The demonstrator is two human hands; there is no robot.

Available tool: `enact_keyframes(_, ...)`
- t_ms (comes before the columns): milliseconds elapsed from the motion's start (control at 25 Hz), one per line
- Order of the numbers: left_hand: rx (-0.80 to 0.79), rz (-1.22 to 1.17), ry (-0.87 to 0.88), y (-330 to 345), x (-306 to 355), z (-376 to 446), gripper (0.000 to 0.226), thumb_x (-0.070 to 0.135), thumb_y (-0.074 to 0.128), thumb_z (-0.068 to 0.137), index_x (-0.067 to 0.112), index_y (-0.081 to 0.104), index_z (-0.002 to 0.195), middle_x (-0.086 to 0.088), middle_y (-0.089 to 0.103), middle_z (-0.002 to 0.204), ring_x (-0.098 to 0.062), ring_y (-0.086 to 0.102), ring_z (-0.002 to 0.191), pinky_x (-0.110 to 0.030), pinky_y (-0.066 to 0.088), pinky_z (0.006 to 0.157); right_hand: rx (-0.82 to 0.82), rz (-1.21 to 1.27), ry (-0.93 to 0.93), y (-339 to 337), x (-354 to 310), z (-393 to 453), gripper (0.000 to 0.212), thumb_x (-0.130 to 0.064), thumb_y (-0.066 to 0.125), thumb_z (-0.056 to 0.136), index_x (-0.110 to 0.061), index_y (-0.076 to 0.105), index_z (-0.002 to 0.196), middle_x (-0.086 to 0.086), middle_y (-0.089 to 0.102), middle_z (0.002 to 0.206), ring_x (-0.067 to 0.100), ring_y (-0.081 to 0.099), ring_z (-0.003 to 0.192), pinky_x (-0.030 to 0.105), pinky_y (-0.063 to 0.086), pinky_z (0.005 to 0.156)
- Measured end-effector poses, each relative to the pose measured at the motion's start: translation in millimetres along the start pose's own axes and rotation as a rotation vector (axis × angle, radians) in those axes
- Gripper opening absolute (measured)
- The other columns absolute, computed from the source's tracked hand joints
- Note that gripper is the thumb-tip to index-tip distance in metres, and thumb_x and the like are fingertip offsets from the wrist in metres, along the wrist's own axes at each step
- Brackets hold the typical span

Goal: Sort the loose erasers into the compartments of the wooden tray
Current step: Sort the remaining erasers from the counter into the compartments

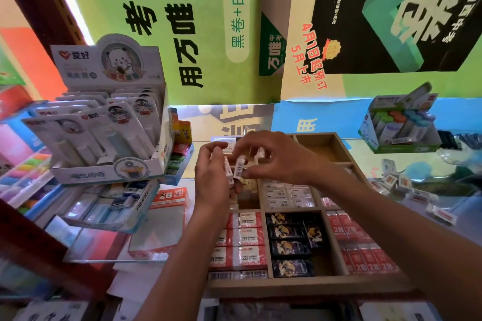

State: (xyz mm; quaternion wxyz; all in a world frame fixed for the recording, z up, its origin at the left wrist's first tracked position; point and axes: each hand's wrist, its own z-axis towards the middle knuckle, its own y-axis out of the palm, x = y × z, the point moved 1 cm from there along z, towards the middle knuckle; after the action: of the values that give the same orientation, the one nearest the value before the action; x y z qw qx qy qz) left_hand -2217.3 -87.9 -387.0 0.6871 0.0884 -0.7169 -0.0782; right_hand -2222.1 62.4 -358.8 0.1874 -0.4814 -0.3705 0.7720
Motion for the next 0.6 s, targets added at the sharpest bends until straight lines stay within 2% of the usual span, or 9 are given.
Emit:
enact_keyframes(80,-0.02,0.033,0.001,0,1,-1,0.024,0.024,0.035,0.107,0.021,0.058,0.104,-0.006,0.065,0.076,-0.013,0.059,0.053,-0.024,0.04,0.04,0.043,0.089,0.048,-8,3,-2,0.02,-0.023,0.083,0.078,-0.024,0.068,0.09,-0.006,0.069,0.087,0.002,0.058,0.076,0.024,0.045,0.066)
enact_keyframes(200,-0.046,0.013,-0.002,1,2,0,0.025,0.024,0.032,0.108,0.017,0.057,0.105,-0.006,0.065,0.073,-0.014,0.061,0.054,-0.023,0.038,0.04,0.184,0.429,0.217,-20,7,-4,0.008,-0.011,0.074,0.086,-0.012,0.071,0.093,0.011,0.073,0.087,0.018,0.063,0.072,0.035,0.056,0.071)
enact_keyframes(280,-0.055,0.02,-0.002,1,2,0,0.026,0.024,0.032,0.108,0.016,0.056,0.106,-0.006,0.065,0.073,-0.014,0.061,0.055,-0.023,0.038,0.041,0.22,0.658,0.374,-24,13,-5,0.014,-0.001,0.064,0.091,-0.008,0.074,0.099,0.014,0.073,0.092,0.023,0.062,0.075,0.034,0.059,0.074)
enact_keyframes(360,-0.063,0.028,0.003,1,2,-1,0.026,0.025,0.032,0.108,0.016,0.056,0.107,-0.006,0.065,0.074,-0.015,0.061,0.056,-0.024,0.038,0.042,0.236,0.81,0.457,-27,18,-6,0.021,0.004,0.057,0.093,-0.006,0.073,0.102,0.012,0.073,0.094,0.022,0.065,0.077,0.032,0.06,0.072)
enact_keyframes(440,-0.066,0.034,0.009,0,2,-1,0.026,0.025,0.032,0.108,0.017,0.056,0.107,-0.007,0.065,0.075,-0.015,0.061,0.057,-0.024,0.039,0.042,0.25,0.846,0.499,-30,21,-7,0.023,0.005,0.055,0.094,-0.005,0.072,0.106,0.01,0.073,0.093,0.018,0.07,0.078,0.029,0.061,0.069)
enact_keyframes(520,-0.066,0.035,0.008,0,2,-1,0.026,0.024,0.032,0.108,0.016,0.056,0.109,-0.006,0.065,0.075,-0.015,0.061,0.058,-0.025,0.039,0.043,0.288,0.811,0.523,-31,29,-8,0.023,0.003,0.058,0.093,-0.009,0.072,0.107,0.008,0.073,0.095,0.018,0.072,0.084,0.029,0.061,0.072)
enact_keyframes(600,-0.068,0.031,0.012,0,1,-1,0.027,0.024,0.032,0.108,0.015,0.056,0.109,-0.006,0.065,0.074,-0.015,0.061,0.058,-0.025,0.04,0.043,0.356,0.568,0.506,-35,41,-9,0.022,-0.002,0.066,0.09,-0.015,0.071,0.106,0.003,0.074,0.098,0.018,0.072,0.088,0.031,0.061,0.077)
